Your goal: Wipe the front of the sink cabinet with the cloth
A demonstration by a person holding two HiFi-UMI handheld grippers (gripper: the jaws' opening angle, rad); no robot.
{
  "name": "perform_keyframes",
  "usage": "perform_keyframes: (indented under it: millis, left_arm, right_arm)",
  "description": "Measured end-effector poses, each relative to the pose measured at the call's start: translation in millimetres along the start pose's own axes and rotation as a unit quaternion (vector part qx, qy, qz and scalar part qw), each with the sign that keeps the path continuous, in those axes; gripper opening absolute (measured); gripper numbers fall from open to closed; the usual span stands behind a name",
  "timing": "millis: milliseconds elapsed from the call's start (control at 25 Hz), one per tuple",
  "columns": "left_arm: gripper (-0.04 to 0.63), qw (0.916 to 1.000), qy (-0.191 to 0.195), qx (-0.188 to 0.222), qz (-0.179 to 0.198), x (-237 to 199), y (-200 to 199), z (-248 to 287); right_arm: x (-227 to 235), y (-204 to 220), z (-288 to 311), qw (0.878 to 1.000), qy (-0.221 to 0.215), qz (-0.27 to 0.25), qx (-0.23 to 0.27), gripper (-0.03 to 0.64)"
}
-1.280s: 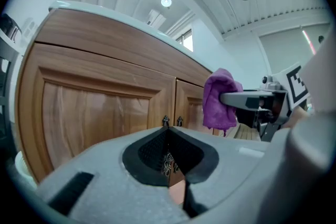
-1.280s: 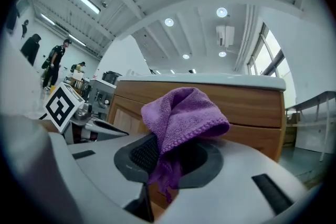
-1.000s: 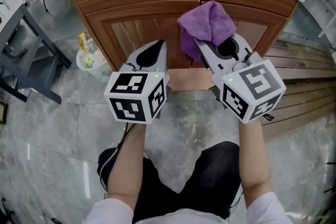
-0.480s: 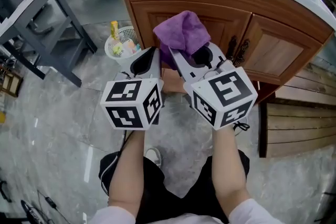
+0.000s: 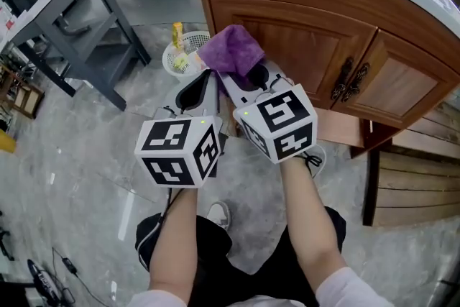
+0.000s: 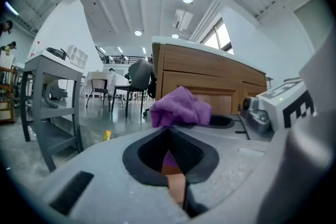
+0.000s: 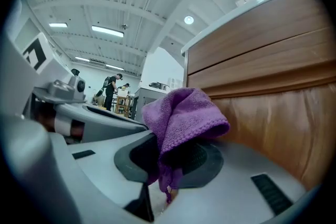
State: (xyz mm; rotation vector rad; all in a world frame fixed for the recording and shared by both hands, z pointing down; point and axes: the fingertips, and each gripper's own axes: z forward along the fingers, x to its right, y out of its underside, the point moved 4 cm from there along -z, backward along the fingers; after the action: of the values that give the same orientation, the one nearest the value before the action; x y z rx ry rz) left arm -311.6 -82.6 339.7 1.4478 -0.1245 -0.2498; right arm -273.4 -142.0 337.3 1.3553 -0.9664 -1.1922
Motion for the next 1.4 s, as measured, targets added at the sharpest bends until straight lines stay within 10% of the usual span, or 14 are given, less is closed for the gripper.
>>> perform_keyframes:
  millis: [520,720,1400]
  left_arm:
    - [0.005,0.9996,0.028,-0.009,0.006,26.4,4.5,12.3]
    - [0.005,0.9975,0.032,-0.012,0.062,44.3,5.4,16.9]
    - [0.005,0.9845,0.172,0.003,0.032,152.7,9.2,56.6]
  right_arm:
    - [20.6,19.5,-33.1,0.999,0.037,-0.025,-0.026,0.072]
    - [33.4,22.6,-63.6,0.998,0.058,-0.014,-0.025,0.072]
    - [92.4,14.1,-175.8,0.989,0.144,0.022,0.01,0.072]
